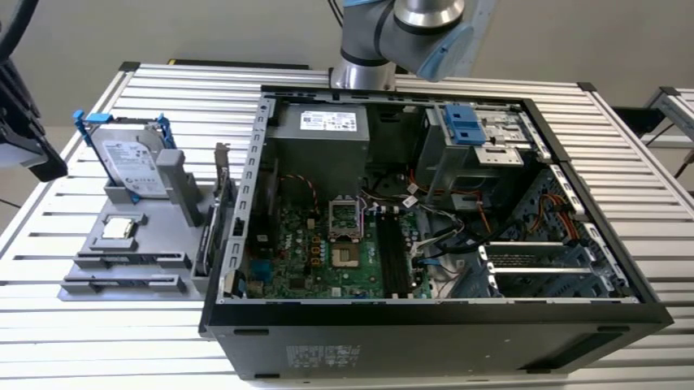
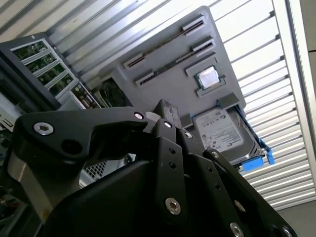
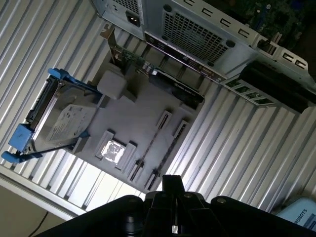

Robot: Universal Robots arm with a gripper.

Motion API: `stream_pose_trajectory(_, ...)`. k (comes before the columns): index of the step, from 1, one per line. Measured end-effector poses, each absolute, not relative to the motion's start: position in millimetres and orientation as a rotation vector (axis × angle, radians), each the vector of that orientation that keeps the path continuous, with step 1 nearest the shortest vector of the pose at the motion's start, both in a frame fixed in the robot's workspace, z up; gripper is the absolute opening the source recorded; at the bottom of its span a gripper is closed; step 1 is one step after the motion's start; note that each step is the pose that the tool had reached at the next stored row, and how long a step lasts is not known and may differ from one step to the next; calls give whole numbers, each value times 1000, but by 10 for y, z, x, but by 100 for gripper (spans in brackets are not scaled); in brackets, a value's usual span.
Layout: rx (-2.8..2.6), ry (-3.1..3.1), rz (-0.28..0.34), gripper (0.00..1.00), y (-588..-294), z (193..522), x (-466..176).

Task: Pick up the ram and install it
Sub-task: 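Pick up the ram and move it above insertion slot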

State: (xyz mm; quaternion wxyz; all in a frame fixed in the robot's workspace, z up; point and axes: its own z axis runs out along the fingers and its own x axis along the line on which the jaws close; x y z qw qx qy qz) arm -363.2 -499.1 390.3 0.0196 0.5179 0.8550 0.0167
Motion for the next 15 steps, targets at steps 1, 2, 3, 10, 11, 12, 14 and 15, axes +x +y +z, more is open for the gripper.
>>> stream_pose_trajectory(1,1615,2649,51,0,-4991,3904,-3631)
stream_pose_trajectory(2,1623,2643,51,0,-4991,3904,-3632)
stream_pose_trajectory(3,1631,2638,51,0,-4991,3904,-3632)
stream_pose_trajectory(10,1687,2602,50,0,-4991,3904,-3632)
stream_pose_trajectory(11,1695,2597,49,0,-4991,3904,-3632)
stream_pose_trajectory(12,1703,2591,49,0,-4991,3904,-3633)
stream_pose_trajectory(14,1718,2581,49,0,-4991,3904,-3633)
stream_pose_trajectory(15,1726,2576,49,0,-4991,3903,-3633)
